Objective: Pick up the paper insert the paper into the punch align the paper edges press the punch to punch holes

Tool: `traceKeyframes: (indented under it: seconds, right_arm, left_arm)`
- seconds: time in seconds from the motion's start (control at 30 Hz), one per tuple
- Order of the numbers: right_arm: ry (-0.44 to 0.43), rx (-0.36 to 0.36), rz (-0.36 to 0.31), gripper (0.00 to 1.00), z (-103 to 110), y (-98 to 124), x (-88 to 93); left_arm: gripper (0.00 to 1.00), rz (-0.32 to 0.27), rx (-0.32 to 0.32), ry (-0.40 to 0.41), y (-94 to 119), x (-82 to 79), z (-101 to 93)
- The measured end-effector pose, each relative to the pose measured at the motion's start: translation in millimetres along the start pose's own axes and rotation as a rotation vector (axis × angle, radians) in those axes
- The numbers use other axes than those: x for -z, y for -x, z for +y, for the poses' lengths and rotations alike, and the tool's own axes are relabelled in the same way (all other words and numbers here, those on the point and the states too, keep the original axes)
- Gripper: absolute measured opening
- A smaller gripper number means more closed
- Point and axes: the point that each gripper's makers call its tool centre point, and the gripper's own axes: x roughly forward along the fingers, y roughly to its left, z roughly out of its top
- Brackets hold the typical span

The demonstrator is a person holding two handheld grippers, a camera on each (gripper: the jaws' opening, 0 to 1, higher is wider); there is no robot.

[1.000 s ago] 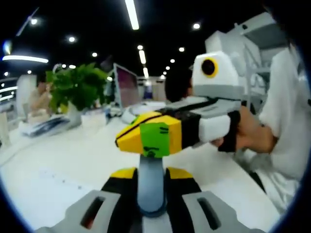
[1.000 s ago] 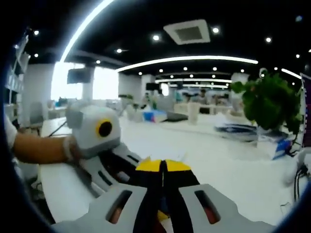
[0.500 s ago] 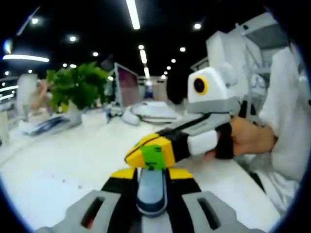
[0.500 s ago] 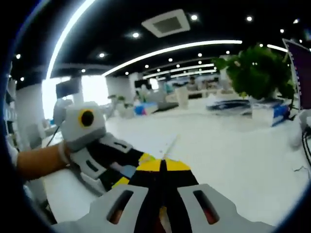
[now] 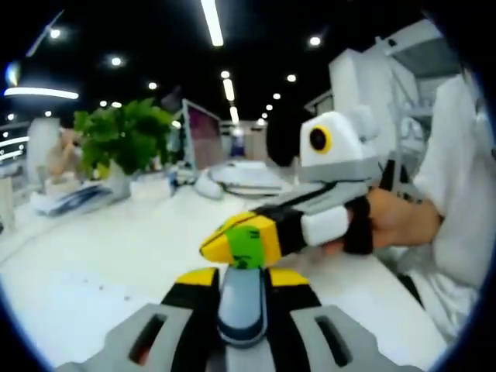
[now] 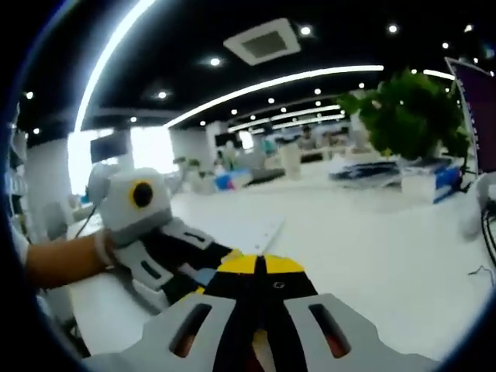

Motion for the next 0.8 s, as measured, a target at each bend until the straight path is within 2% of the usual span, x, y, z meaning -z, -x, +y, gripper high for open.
traceKeyframes:
  seconds: [0.13,0.23,0.37,0.4,0.43,0.47,0.57,0.63,0.67,0.73,0.8]
  right_arm:
    - [0.044,0.002,-0.023,0.03,3,0,-11.4]
    - [0.137,0.008,-0.019,0.03,11,-2,-19.9]
    - [0.134,-0.005,-0.019,0.03,13,-2,-24.6]
    - [0.117,-0.051,-0.051,0.03,22,-2,-30.8]
    - [0.121,-0.027,-0.012,0.04,19,-3,-28.3]
    - [0.145,-0.037,-0.007,0.04,22,-4,-28.3]
    - [0.146,-0.083,-0.078,0.04,31,2,-48.1]
    - [0.149,-0.065,-0.148,0.05,23,12,-67.6]
    - [0.152,-0.059,-0.157,0.06,16,15,-70.9]
    - [0.164,-0.037,-0.164,0.07,0,20,-71.6]
    - [0.182,-0.016,-0.140,0.07,-23,21,-60.7]
  left_arm:
    - [0.25,0.000,-0.003,-0.003,1,-0.2,0.7]
    - [0.25,0.001,-0.003,0.000,1,-0.5,1.0]
    - [0.25,0.002,-0.002,-0.002,0,-0.4,-0.1]
    - [0.25,0.002,-0.002,-0.002,0,-0.4,-0.5]
    - [0.25,0.003,-0.003,-0.003,0,-0.5,-0.5]
    - [0.25,0.002,-0.003,0.000,0,-0.5,-0.8]
    - [0.25,0.001,-0.004,0.000,-1,-1.0,-1.0]
    - [0.26,0.002,-0.004,0.000,-1,-0.9,-0.9]
    - [0.26,0.003,-0.005,-0.002,-1,-0.8,-0.9]
    - [0.27,0.003,-0.005,-0.006,-1,-0.8,-0.9]
    - [0.29,0.002,-0.006,-0.017,-2,-0.8,-1.1]
